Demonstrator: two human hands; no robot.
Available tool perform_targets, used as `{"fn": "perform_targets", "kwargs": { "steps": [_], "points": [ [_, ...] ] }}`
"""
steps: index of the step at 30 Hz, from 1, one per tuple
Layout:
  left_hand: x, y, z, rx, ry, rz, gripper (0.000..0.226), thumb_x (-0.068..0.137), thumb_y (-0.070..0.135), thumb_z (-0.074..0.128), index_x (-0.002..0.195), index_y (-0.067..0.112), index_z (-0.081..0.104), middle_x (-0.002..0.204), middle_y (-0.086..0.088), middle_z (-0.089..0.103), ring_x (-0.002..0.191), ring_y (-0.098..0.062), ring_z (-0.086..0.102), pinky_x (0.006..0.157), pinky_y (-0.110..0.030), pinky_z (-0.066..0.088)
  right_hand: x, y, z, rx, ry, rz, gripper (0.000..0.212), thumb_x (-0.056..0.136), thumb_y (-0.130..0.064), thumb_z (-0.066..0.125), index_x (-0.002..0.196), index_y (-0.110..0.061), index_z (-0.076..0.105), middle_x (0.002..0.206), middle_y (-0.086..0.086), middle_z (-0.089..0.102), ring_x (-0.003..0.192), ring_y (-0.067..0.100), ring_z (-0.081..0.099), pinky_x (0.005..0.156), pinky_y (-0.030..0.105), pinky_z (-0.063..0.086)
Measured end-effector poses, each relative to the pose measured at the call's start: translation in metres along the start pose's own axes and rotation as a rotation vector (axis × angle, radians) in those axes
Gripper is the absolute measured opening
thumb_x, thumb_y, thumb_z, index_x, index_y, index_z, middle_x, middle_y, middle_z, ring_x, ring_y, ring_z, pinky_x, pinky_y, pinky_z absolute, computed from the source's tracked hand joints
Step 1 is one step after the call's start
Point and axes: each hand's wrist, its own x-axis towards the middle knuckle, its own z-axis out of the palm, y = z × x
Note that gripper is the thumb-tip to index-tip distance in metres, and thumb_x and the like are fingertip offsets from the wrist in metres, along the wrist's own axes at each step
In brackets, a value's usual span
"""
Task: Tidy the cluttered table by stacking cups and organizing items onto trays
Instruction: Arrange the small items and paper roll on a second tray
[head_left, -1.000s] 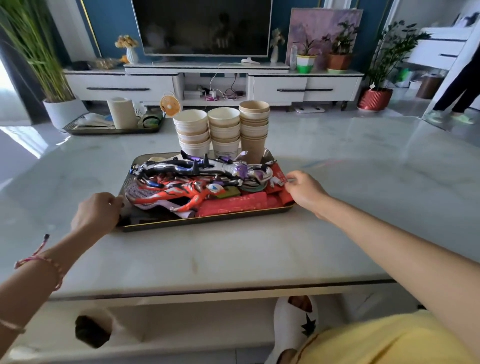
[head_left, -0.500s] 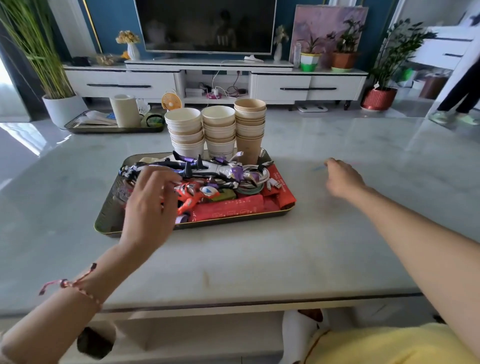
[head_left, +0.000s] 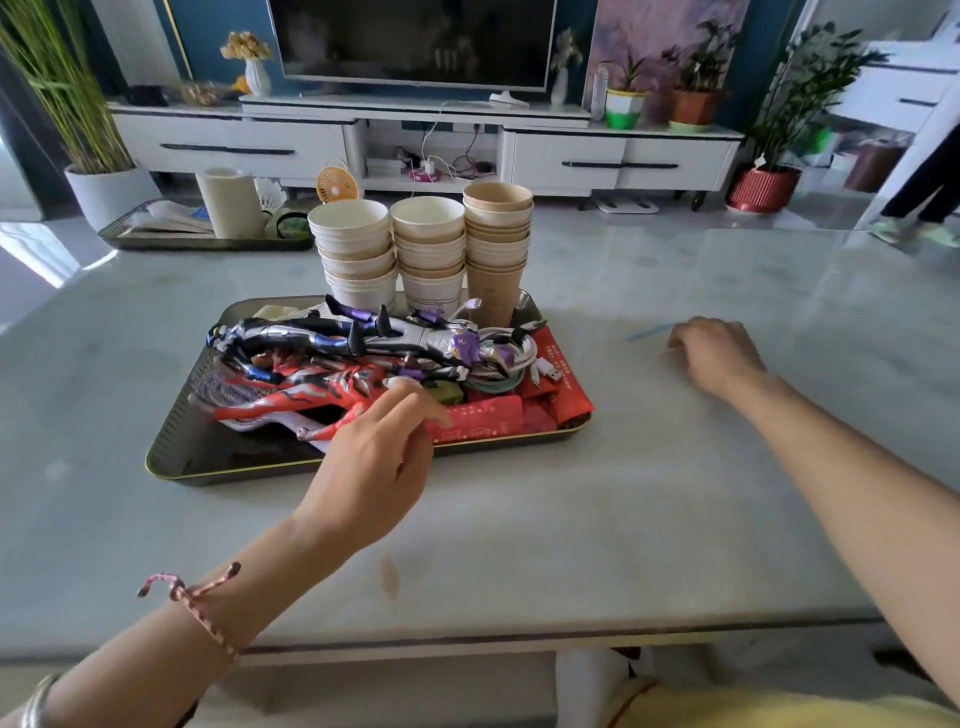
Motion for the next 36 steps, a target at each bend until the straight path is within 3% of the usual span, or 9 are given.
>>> {"fn": "perform_targets", "kwargs": {
  "steps": [6,9,11,13,15,19,22,32,36],
  "points": [
    [-0.004,-0.004,-0.008,-0.004,0.031,-0.027,0.018,0.080,-0.003,0.045,0.086,0.002,0.062,0.085,-0.001,0.057,0.067,-0.010,0.046,0.057,-0.028,0.041,-0.008,-0.013,-0.009,0.047,0.041,-0.063,0.018,0.089,-0.001,0.045,0.103,-0.001,0.057,0.111,0.022,0.058,0.107,0.036,0.051,0.086,0.039,0.036],
    [-0.004,-0.011,-0.022,-0.048,0.177,-0.138,0.021,0.078,-0.002,0.046,0.083,0.008,0.063,0.080,0.011,0.057,0.067,-0.007,0.052,0.057,-0.021,0.044,-0.018,-0.049,-0.047,0.392,0.365,-0.104,0.014,0.093,-0.004,0.046,0.100,0.003,0.055,0.103,0.024,0.058,0.093,0.039,0.055,0.076,0.041,0.041],
    [-0.002,-0.014,-0.029,-0.117,0.281,-0.288,0.024,0.073,-0.002,0.045,0.079,0.014,0.062,0.079,0.016,0.059,0.068,-0.006,0.055,0.061,-0.020,0.045,-0.039,-0.090,-0.077,0.530,0.572,-0.337,0.015,0.094,-0.010,0.048,0.096,0.001,0.057,0.092,0.015,0.058,0.078,0.027,0.055,0.067,0.035,0.044],
    [-0.005,-0.020,-0.038,-0.188,0.338,-0.429,0.030,0.072,-0.004,0.044,0.074,0.022,0.060,0.077,0.009,0.063,0.071,-0.017,0.060,0.067,-0.031,0.048,-0.066,-0.141,-0.093,0.639,0.481,-0.649,0.014,0.092,-0.013,0.051,0.094,-0.003,0.061,0.087,0.001,0.053,0.073,0.009,0.048,0.068,0.020,0.042],
    [-0.008,-0.026,-0.046,-0.209,0.353,-0.505,0.039,0.074,-0.008,0.043,0.072,0.027,0.059,0.077,0.006,0.067,0.073,-0.023,0.062,0.072,-0.040,0.051,-0.086,-0.178,-0.097,0.715,0.239,-0.752,0.013,0.091,-0.008,0.054,0.098,-0.004,0.065,0.089,0.000,0.052,0.077,0.005,0.046,0.075,0.011,0.036],
    [-0.016,-0.036,-0.063,-0.182,0.365,-0.592,0.039,0.075,-0.006,0.042,0.070,0.029,0.058,0.073,0.008,0.064,0.066,-0.016,0.062,0.072,-0.045,0.053,-0.104,-0.215,-0.091,0.738,-0.012,-0.850,0.021,0.089,-0.001,0.053,0.103,-0.005,0.069,0.094,0.010,0.057,0.087,0.016,0.055,0.084,0.019,0.042],
    [-0.020,-0.042,-0.076,-0.179,0.389,-0.667,0.043,0.076,-0.009,0.042,0.069,0.030,0.059,0.072,0.009,0.063,0.061,-0.008,0.058,0.072,-0.043,0.052,-0.111,-0.244,-0.085,0.643,0.031,-0.882,0.014,0.089,-0.008,0.056,0.095,-0.008,0.068,0.094,0.008,0.063,0.092,0.025,0.059,0.080,0.038,0.046],
    [-0.009,-0.054,-0.090,-0.275,0.458,-0.753,0.032,0.069,-0.005,0.038,0.068,0.017,0.061,0.077,-0.012,0.066,0.075,-0.036,0.063,0.077,-0.054,0.052,-0.108,-0.315,-0.087,0.629,0.199,-0.837,0.014,0.092,-0.016,0.050,0.094,-0.008,0.062,0.095,0.009,0.060,0.094,0.028,0.055,0.074,0.037,0.044],
    [0.000,-0.050,-0.088,-0.249,0.501,-0.753,0.037,0.073,-0.009,0.039,0.064,0.022,0.058,0.067,0.000,0.062,0.060,-0.012,0.059,0.066,-0.032,0.050,-0.104,-0.304,-0.083,0.592,0.269,-0.950,0.017,0.090,-0.019,0.058,0.099,-0.007,0.067,0.098,0.009,0.063,0.096,0.025,0.051,0.087,0.034,0.038]
  ]
}}
